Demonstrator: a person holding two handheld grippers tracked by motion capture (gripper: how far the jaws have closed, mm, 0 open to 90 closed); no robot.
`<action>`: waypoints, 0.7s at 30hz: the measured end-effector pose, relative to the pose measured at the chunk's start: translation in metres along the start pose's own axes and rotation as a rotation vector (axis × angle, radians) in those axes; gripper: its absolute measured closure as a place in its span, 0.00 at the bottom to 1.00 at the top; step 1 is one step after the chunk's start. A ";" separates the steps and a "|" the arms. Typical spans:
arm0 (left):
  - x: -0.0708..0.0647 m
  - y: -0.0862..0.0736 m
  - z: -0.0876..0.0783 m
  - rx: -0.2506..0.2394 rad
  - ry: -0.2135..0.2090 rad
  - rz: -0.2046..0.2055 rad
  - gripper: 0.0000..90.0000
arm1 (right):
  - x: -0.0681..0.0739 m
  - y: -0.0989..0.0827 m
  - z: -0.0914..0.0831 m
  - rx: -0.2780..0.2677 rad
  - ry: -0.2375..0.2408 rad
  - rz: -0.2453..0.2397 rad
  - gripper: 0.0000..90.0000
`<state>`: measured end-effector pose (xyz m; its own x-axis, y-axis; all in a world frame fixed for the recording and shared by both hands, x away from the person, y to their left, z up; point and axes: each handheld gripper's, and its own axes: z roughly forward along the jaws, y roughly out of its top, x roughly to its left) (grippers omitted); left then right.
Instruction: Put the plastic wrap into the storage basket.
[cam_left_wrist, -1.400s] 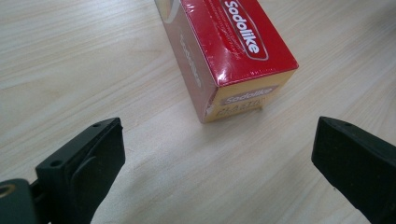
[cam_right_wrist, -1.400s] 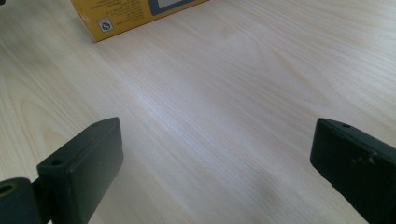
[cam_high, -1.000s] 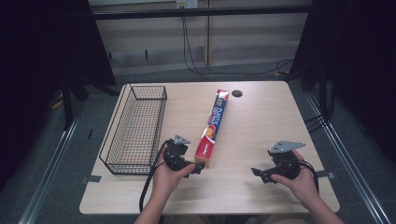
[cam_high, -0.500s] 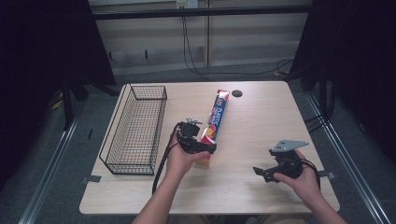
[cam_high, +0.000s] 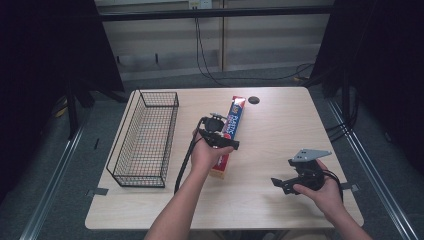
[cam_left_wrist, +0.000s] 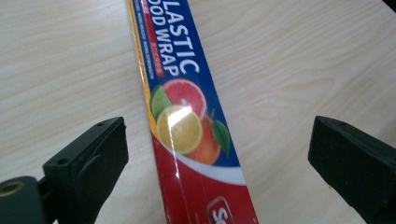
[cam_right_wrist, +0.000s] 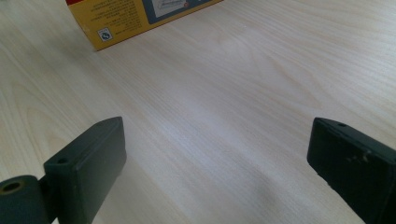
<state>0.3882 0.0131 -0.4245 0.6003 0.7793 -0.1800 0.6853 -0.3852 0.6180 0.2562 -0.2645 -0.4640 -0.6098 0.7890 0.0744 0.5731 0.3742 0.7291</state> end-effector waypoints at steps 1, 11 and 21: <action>-0.001 0.004 0.004 -0.009 0.005 -0.012 0.06 | 0.000 0.000 0.000 0.000 0.001 -0.001 0.05; 0.004 0.016 0.016 0.003 0.026 -0.031 0.10 | 0.001 0.001 0.002 0.003 0.001 -0.013 0.05; 0.007 0.020 0.037 0.037 0.057 -0.043 0.13 | 0.001 0.003 0.001 -0.002 0.005 -0.018 0.05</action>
<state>0.4212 -0.0077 -0.4411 0.5466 0.8217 -0.1613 0.7253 -0.3683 0.5816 0.2573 -0.2623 -0.4625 -0.6225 0.7799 0.0648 0.5611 0.3870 0.7317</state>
